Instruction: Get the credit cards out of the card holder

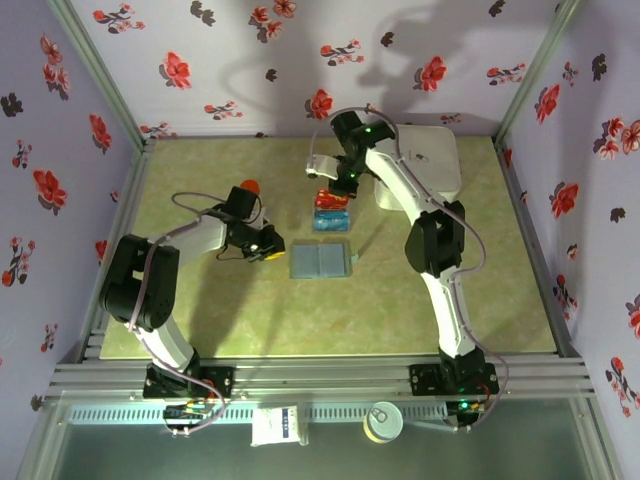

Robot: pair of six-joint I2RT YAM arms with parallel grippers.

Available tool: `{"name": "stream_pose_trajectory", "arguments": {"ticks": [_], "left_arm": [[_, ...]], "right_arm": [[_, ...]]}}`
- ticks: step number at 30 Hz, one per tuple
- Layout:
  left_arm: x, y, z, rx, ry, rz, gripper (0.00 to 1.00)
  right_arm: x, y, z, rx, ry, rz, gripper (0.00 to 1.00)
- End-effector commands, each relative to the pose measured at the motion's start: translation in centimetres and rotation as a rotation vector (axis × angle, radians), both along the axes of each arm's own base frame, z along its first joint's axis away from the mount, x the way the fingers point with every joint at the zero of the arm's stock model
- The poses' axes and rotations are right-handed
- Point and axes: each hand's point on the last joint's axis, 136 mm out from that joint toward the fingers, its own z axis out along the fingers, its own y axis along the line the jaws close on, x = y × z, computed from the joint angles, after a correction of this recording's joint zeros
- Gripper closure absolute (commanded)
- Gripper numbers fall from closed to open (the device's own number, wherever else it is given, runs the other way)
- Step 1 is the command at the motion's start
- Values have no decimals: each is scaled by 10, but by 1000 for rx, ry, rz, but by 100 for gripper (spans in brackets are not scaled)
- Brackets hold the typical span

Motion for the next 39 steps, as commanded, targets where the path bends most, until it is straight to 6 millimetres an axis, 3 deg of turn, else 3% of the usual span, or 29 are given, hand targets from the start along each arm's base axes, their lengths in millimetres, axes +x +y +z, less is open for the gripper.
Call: {"name": "stream_pose_trajectory", "arguments": {"ticks": [1,12,22,33,39], "left_arm": [[-4,9,4,19,-11,-1,85],[-8,16,-1,33,-2,20,85],[-7,19,-2,36,0,22,85],[-5,18,-2,33,2,24,84],[-6,18,-3,34,6,23,84]], "right_arm": [[0,0,-7,7,25,25,100],[13,1,-32,-18,22,11,100],[20,1,-30,-16,-6,-1,100],[15,3,6,25,-51,22,100],[23,3,-1,6,-81,35,100]]}}
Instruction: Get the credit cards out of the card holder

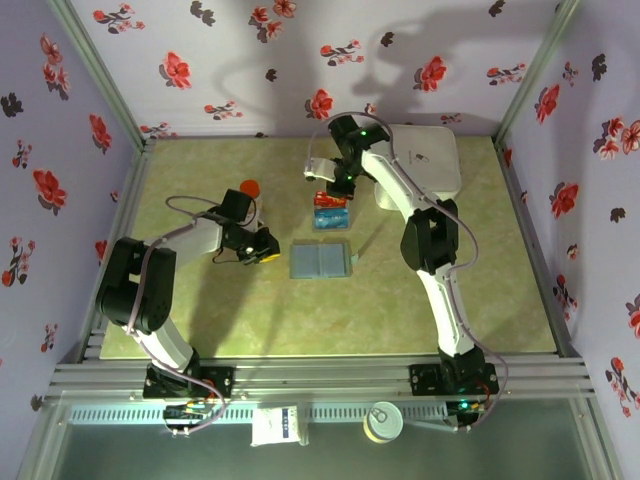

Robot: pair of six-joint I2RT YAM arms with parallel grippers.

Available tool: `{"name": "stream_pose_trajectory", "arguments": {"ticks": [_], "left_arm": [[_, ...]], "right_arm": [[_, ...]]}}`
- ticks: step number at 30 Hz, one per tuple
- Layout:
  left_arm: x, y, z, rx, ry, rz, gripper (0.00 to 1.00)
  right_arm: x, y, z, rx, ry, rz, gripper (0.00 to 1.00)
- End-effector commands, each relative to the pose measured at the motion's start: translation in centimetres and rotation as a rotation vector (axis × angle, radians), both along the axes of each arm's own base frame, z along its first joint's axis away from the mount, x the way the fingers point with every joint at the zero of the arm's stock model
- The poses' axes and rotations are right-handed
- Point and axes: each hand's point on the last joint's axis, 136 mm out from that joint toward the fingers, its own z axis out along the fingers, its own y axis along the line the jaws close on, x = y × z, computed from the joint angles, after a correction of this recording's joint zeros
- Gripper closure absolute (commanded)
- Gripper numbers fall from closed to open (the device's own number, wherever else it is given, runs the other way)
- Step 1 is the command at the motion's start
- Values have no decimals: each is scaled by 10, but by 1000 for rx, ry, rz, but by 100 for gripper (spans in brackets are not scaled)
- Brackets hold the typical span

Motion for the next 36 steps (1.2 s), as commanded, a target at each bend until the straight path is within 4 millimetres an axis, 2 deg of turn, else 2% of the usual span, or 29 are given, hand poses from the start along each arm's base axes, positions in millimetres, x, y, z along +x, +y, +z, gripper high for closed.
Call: {"name": "stream_pose_trajectory", "arguments": {"ticks": [1,9,14,25,31,34,36], "left_arm": [[-2,5,2,14,-3,-7,84],[-1,7,1,14,3,-2,84],[-1,6,0,15,3,-3,84],[-3,9,-5,20,17,2,85],[-2,8,-6,20,20,2,85],[-1,9,-5,23,17,3,85],[0,10,-4,24,14,4,85]], "right_arm": [[12,-2,18,8,-75,19,100],[15,2,19,22,-90,32,100],[16,3,10,20,-79,38,100],[4,-5,-19,-42,8,57,100],[3,-7,-23,-57,17,57,100],[14,-7,-19,-56,-24,22,85],[29,-7,-9,-49,-91,-30,73]]}}
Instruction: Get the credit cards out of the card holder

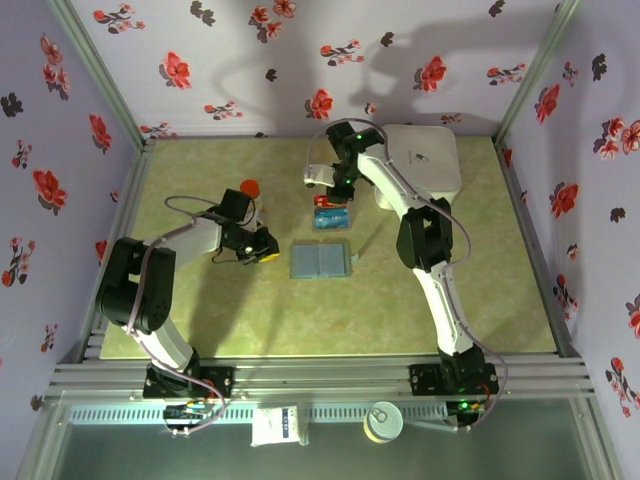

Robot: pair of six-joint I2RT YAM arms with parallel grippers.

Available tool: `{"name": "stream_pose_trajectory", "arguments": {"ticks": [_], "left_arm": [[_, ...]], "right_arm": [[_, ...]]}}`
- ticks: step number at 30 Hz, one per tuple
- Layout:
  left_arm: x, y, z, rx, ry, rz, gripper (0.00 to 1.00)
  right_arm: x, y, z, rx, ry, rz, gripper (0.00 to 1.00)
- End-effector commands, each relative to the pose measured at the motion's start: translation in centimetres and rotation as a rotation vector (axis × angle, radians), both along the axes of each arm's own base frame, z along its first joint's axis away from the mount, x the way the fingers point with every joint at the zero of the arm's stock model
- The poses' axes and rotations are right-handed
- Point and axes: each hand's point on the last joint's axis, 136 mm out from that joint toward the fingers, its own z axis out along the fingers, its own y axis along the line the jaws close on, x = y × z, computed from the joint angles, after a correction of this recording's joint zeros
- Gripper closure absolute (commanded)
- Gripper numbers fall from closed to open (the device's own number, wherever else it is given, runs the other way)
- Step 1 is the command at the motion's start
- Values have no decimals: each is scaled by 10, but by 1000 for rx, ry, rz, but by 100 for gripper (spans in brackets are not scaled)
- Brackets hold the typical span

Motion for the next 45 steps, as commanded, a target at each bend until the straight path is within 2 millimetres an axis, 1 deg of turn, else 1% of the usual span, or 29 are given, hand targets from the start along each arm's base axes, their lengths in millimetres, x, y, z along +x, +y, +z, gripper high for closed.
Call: {"name": "stream_pose_trajectory", "arguments": {"ticks": [1,3,6,10,12,14,18,20,21,22,23,24,25,26,27,28,33,36,40,42,45], "left_arm": [[-1,7,-4,24,13,-3,85],[2,9,-3,26,10,0,85],[4,12,0,30,1,1,85],[8,19,1,44,-14,12,85],[12,26,1,65,-29,25,83],[16,35,2,87,-46,40,78],[26,59,5,145,-93,80,63],[30,71,7,166,-117,98,55],[31,78,7,181,-128,110,50],[33,85,8,191,-140,123,45],[35,90,9,195,-149,133,31],[37,95,9,198,-157,143,20],[39,100,10,202,-164,153,15],[41,103,11,208,-170,159,10],[43,108,11,218,-175,168,4],[44,113,12,227,-183,175,0],[53,137,18,305,-243,222,0],[60,160,21,402,-292,277,0],[69,190,30,541,-404,353,0],[72,202,35,571,-428,395,0],[77,210,44,602,-484,398,0]], "right_arm": [[26,-5,21,10,-111,-83,70],[31,-2,33,38,-149,-102,64],[36,0,47,78,-200,-126,61],[40,-2,57,105,-242,-179,60],[40,-5,61,119,-254,-225,59],[41,-11,65,132,-269,-275,57],[39,-26,65,161,-289,-398,43],[35,-35,67,182,-305,-461,32],[33,-39,65,189,-312,-492,24],[30,-45,65,197,-318,-523,16],[27,-50,64,202,-320,-553,10],[23,-56,66,215,-327,-586,8],[18,-62,65,226,-327,-624,6],[16,-69,67,245,-333,-659,1],[11,-77,66,258,-333,-703,1],[9,-86,66,272,-338,-750,1],[-13,-130,51,277,-363,-938,1],[-24,-157,36,280,-393,-1052,1],[-39,-190,19,318,-437,-1186,1],[-46,-206,11,327,-464,-1252,1],[-54,-230,2,360,-506,-1347,1]]}}
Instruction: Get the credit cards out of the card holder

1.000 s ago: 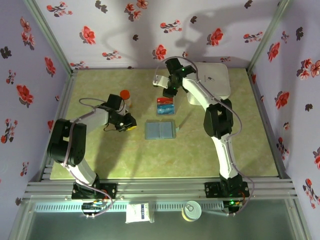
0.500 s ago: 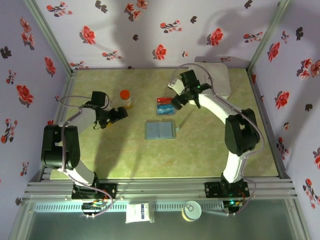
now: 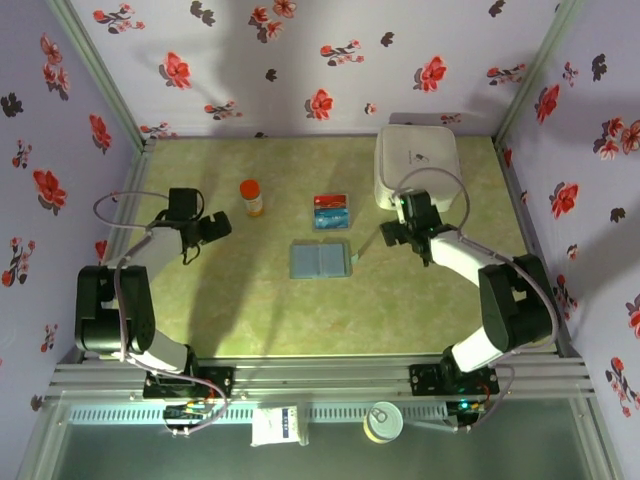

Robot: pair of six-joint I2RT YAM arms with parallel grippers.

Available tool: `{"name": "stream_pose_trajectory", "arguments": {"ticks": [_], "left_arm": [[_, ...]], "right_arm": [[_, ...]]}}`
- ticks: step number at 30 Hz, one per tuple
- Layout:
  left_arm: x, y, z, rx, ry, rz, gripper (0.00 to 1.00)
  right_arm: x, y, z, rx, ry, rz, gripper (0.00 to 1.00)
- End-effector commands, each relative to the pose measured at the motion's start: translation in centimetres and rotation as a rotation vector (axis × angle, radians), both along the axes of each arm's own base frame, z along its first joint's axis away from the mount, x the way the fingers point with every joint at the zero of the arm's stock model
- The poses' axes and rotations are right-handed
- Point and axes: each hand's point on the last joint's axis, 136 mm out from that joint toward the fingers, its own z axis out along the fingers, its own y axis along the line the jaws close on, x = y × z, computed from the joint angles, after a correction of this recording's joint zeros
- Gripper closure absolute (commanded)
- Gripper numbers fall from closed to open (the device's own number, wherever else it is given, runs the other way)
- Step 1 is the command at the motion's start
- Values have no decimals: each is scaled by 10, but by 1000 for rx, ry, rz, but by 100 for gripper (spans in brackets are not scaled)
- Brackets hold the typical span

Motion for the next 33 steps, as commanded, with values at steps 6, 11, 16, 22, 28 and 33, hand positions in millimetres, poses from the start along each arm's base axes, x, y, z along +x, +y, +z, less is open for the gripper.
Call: {"name": "stream_pose_trajectory", "arguments": {"ticks": [6,11,16,22,28,33], "left_arm": [[27,31,38,190,-192,6,0],[36,50,34,276,-239,11,0],[43,63,15,289,-276,-3,0],[45,67,10,161,-347,-38,0],[33,52,26,158,-481,-111,0],[23,43,31,166,-562,-153,0]], "right_arm": [[10,-53,16,102,-292,-278,1],[10,-65,23,81,-355,-318,1],[6,-69,31,90,-451,-297,1],[4,-85,27,176,-472,-339,1],[4,-93,15,274,-489,-333,1],[7,-96,10,294,-467,-341,1]]}}
